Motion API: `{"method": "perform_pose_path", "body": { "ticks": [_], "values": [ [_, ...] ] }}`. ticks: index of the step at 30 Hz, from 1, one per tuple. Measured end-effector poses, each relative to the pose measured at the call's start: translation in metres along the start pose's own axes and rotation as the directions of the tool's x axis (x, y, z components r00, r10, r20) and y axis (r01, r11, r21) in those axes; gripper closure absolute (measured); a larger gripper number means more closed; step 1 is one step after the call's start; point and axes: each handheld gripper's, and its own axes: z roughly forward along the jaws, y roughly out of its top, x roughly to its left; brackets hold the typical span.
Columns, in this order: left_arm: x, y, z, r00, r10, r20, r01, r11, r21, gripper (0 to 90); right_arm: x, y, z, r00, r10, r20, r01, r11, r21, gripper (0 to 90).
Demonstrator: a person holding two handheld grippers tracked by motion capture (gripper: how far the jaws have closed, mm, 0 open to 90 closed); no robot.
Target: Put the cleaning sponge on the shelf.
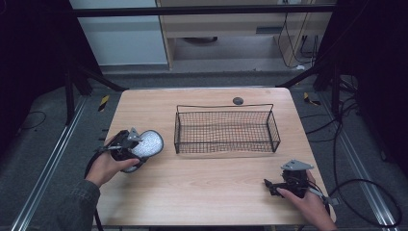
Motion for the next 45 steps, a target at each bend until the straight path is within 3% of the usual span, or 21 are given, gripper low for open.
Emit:
{"method": "perform_pose_path", "body": {
  "ticks": [19, 27, 34, 45],
  "values": [
    [-0.001, 0.033, -0.029, 0.9966, 0.066, -0.049, -0.069, 0.9961, -0.055, 15.3, 0.0, 0.0, 0.0, 1.0, 0.0, -0.001, 0.0, 1.0, -0.002, 0.3],
    [-0.002, 0.051, -0.045, 0.9932, 0.101, -0.058, -0.106, 0.9903, -0.09, 15.2, 0.0, 0.0, 0.0, 1.0, 0.001, -0.001, -0.001, 1.0, -0.002, 0.3],
    [-0.006, 0.075, -0.056, 0.9852, 0.152, -0.081, -0.159, 0.9821, -0.1, 15.2, 0.0, 0.0, 0.0, 1.0, 0.002, 0.0, -0.002, 1.0, -0.002, 0.3],
    [-0.01, 0.113, -0.059, 0.9767, 0.193, -0.094, -0.204, 0.97, -0.132, 15.1, 0.0, 0.0, 0.0, 1.0, -0.001, 0.001, 0.001, 1.0, -0.002, 0.3]
  ]
}}
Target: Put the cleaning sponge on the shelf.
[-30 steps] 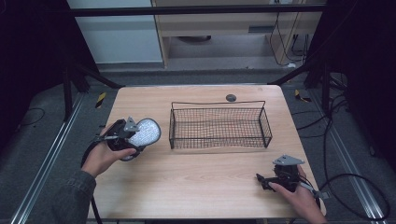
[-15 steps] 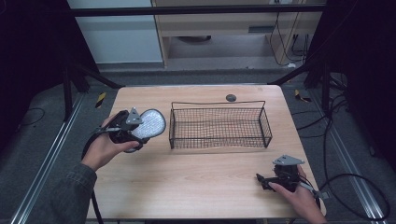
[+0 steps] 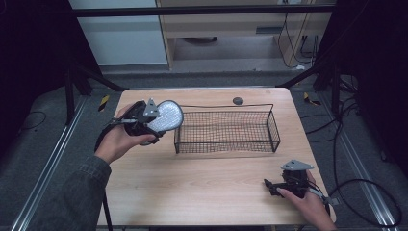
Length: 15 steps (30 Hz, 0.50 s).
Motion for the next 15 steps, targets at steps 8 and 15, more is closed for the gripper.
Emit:
{"method": "perform_pose_path", "body": {
  "ticks": [8, 15],
  "values": [
    [0.001, 0.022, 0.006, 0.9994, 0.035, 0.001, -0.035, 0.9994, 0.003, 15.2, 0.0, 0.0, 0.0, 1.0, 0.001, 0.001, -0.001, 1.0, 0.001, 0.3],
    [-0.002, 0.037, 0.011, 0.9986, 0.053, 0.01, -0.053, 0.9986, -0.011, 15.1, 0.0, 0.0, 0.0, 1.0, 0.001, -0.001, -0.001, 1.0, 0.001, 0.3]
  ]
}}
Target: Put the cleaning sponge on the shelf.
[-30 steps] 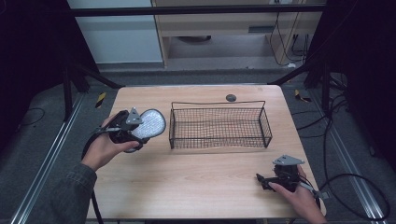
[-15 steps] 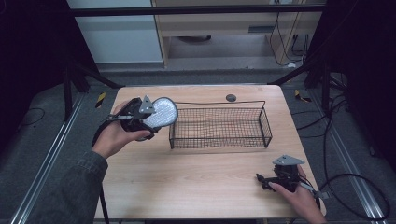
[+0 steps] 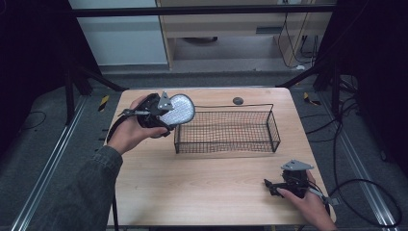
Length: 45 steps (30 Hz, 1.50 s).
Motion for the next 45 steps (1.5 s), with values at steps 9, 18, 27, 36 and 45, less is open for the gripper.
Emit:
{"method": "perform_pose_path", "body": {
  "ticks": [9, 18, 27, 36, 45],
  "values": [
    [-0.006, 0.016, 0.007, 0.9993, 0.035, 0.012, -0.035, 0.9994, -0.007, 15.0, 0.0, 0.0, 0.0, 1.0, 0.001, 0.0, -0.001, 1.0, 0.0, 0.3],
    [-0.01, 0.029, 0.019, 0.9982, 0.057, 0.02, -0.057, 0.9984, -0.002, 15.1, 0.0, 0.0, 0.0, 1.0, -0.002, 0.0, 0.002, 1.0, -0.001, 0.3],
    [-0.018, 0.042, 0.034, 0.9956, 0.085, 0.039, -0.085, 0.9964, -0.002, 15.1, 0.0, 0.0, 0.0, 1.0, -0.003, -0.002, 0.003, 1.0, -0.001, 0.3],
    [-0.026, 0.052, 0.05, 0.9915, 0.115, 0.061, -0.116, 0.9932, 0.008, 15.1, 0.0, 0.0, 0.0, 1.0, -0.002, -0.002, 0.002, 1.0, 0.0, 0.3],
    [-0.032, 0.059, 0.072, 0.9883, 0.127, 0.084, -0.128, 0.9917, 0.009, 15.1, 0.0, 0.0, 0.0, 1.0, -0.001, -0.005, 0.001, 1.0, -0.001, 0.3]
  ]
}}
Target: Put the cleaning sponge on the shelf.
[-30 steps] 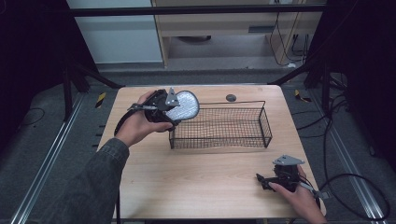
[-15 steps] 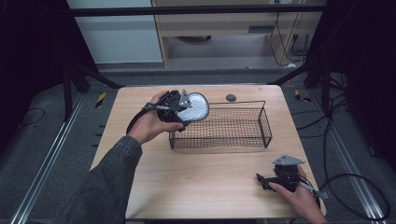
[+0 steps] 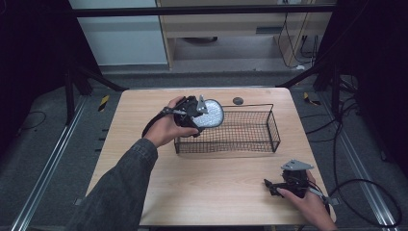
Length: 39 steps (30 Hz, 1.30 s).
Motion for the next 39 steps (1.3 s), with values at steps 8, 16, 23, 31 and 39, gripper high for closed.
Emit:
{"method": "perform_pose_path", "body": {
  "ticks": [8, 16, 23, 31, 39],
  "values": [
    [-0.002, 0.005, 0.013, 0.9996, 0.024, 0.015, -0.024, 0.9996, 0.013, 15.1, 0.0, 0.0, 0.0, 1.0, -0.001, -0.001, 0.001, 1.0, 0.001, 0.3],
    [-0.006, 0.006, 0.021, 0.996, 0.089, 0.001, -0.089, 0.9948, 0.049, 14.9, 0.0, 0.0, 0.0, 1.0, -0.001, 0.0, 0.001, 1.0, 0.001, 0.3],
    [-0.008, 0.007, 0.028, 0.9929, 0.119, 0.007, -0.119, 0.9909, 0.063, 14.5, 0.0, 0.0, 0.0, 1.0, -0.001, -0.001, 0.001, 1.0, 0.001, 0.3],
    [-0.009, 0.007, 0.032, 0.9937, 0.111, 0.013, -0.112, 0.9915, 0.066, 13.7, 0.0, 0.0, 0.0, 1.0, -0.001, -0.001, 0.001, 1.0, 0.001, 0.3],
    [-0.008, 0.004, 0.036, 0.9954, 0.088, 0.037, -0.091, 0.9933, 0.072, 11.6, 0.0, 0.0, 0.0, 1.0, 0.001, -0.002, -0.001, 1.0, 0.001, 0.3]
  ]
}}
